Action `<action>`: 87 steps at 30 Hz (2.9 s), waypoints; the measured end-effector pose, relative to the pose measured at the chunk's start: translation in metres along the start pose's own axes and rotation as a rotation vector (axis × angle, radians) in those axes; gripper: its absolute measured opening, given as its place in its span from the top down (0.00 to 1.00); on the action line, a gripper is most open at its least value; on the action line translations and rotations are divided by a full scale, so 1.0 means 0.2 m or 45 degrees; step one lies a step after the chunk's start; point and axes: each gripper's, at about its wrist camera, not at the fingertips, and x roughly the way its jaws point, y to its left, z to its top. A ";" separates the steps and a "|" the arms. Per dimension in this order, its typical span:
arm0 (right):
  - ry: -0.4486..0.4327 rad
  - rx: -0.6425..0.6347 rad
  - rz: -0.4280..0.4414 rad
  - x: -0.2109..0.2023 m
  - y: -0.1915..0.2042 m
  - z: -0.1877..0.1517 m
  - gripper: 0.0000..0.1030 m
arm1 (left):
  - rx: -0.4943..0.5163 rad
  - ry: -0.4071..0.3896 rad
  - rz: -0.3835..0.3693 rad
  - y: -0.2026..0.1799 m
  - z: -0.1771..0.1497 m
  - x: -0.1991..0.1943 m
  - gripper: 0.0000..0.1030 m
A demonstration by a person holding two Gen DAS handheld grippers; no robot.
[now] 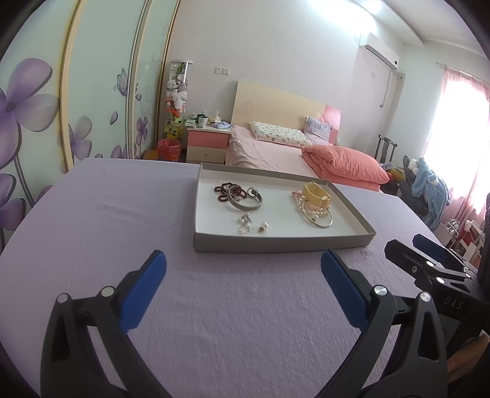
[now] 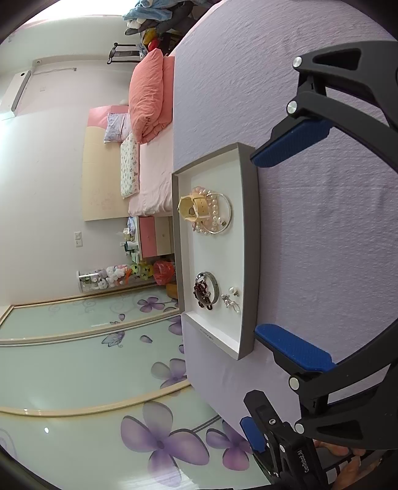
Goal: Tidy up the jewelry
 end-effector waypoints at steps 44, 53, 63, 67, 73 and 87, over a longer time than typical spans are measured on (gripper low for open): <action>-0.013 0.044 0.005 -0.03 -0.04 -0.03 0.01 | 0.046 -0.032 -0.031 -0.06 -0.02 -0.01 0.02; -0.012 0.048 0.007 -0.03 -0.04 -0.03 0.01 | 0.050 -0.031 -0.031 -0.06 -0.03 0.00 0.02; -0.012 0.046 0.012 -0.03 -0.04 -0.02 0.01 | 0.049 -0.032 -0.031 -0.07 -0.03 -0.01 0.02; -0.012 0.047 0.014 -0.03 -0.04 -0.02 0.01 | 0.048 -0.032 -0.030 -0.07 -0.03 -0.01 0.02; -0.012 0.049 0.013 -0.03 -0.04 -0.02 0.01 | 0.049 -0.031 -0.031 -0.07 -0.03 -0.01 0.02; -0.012 0.047 0.014 -0.04 -0.04 -0.02 0.01 | 0.050 -0.032 -0.032 -0.07 -0.02 -0.01 0.02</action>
